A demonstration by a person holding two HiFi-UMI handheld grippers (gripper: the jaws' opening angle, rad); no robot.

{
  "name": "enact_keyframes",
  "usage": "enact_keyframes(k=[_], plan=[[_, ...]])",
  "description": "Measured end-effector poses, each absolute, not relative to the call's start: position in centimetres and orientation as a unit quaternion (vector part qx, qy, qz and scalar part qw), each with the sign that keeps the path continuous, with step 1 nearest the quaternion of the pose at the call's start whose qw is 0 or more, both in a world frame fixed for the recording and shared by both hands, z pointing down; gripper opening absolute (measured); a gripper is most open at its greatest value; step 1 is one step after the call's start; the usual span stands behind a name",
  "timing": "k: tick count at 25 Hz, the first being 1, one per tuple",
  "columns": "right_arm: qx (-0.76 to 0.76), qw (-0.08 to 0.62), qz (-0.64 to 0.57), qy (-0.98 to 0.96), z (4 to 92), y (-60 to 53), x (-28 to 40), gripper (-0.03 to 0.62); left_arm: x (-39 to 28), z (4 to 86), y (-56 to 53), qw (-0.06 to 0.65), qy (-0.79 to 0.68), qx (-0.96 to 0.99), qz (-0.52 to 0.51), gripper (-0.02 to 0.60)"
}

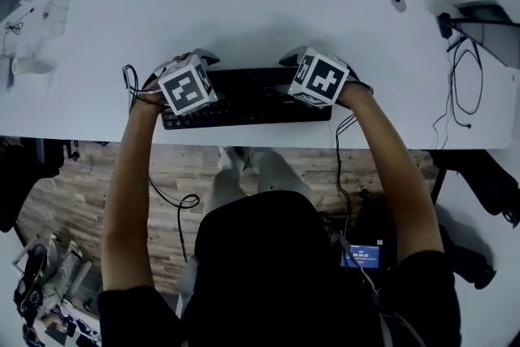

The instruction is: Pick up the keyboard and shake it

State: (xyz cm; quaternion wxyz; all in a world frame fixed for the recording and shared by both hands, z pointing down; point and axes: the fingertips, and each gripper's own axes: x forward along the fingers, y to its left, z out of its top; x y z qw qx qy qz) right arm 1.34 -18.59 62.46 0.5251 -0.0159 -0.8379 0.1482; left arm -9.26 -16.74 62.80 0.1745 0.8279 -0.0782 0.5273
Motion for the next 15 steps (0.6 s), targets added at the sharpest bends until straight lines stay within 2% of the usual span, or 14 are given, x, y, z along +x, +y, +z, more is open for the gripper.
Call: enact_keyframes(k=[6,15], plan=[[-0.047,0.542,0.157,-0.825,63.2,-18.3,1.3,0.222,-9.9,63.6,-14.5,0.203,0.016,0.790,0.579,0.337],[-0.088,0.565,0.165,-0.803,63.5,-18.3,0.9,0.222,-9.7,64.3,-14.3,0.208,0.037,0.783,0.585,0.337]])
